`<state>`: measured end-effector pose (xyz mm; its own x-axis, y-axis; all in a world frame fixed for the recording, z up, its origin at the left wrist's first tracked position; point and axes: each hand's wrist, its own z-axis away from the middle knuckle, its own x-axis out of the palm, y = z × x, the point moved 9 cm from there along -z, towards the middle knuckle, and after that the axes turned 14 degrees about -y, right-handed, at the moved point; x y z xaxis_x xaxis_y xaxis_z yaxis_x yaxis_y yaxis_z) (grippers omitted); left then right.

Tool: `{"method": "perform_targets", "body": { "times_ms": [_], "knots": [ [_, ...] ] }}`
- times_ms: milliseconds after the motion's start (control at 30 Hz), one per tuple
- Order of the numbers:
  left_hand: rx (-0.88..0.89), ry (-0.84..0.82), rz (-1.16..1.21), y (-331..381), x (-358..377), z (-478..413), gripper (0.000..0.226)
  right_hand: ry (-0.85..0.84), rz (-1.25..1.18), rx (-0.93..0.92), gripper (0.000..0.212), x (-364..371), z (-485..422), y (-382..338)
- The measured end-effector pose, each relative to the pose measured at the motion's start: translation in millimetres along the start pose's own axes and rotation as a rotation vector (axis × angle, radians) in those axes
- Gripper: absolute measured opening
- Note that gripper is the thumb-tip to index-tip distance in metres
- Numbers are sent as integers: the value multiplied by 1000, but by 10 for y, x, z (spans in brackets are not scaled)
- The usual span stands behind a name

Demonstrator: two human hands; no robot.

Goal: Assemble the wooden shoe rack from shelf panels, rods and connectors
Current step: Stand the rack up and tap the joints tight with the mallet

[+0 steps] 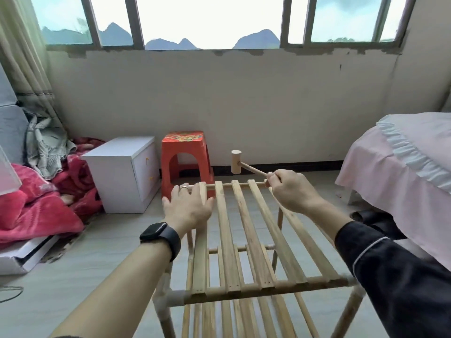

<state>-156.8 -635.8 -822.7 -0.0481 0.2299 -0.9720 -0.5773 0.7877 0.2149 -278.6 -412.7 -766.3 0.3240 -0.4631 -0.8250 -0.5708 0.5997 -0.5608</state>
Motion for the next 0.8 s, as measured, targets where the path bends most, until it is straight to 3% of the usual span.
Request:
{"method": "perform_targets", "body": {
  "times_ms": [67, 133, 233, 367, 433, 533, 667, 800],
  "knots": [
    [-155, -91, 114, -386, 126, 68, 66, -45, -30, -53, 41, 169, -98, -280],
    [-197, -166, 257, -540, 300, 114, 56, -120, -70, -78, 41, 373, -197, -548],
    [-210, -118, 378, -622, 348, 126, 41, -237, -164, -105, 39, 675, -362, -870],
    [-234, -93, 344, -623, 325, 141, 35, -76, -178, -184, 38, 771, -436, -1175],
    [-226, -93, 358, -623, 321, 135, 33, -53, -68, -162, 38, 860, -445, -1204],
    [-230, -83, 379, -647, 319, 125, 34, -160, 239, -26, 34, 1068, -461, -1132],
    [-226, -76, 384, -643, 336, 96, 33, -21, 157, -136, 35, 974, -432, -1195],
    [-240, -88, 406, -660, 344, 58, 34, -149, 322, -56, 36, 1058, -415, -1150]
  ]
}}
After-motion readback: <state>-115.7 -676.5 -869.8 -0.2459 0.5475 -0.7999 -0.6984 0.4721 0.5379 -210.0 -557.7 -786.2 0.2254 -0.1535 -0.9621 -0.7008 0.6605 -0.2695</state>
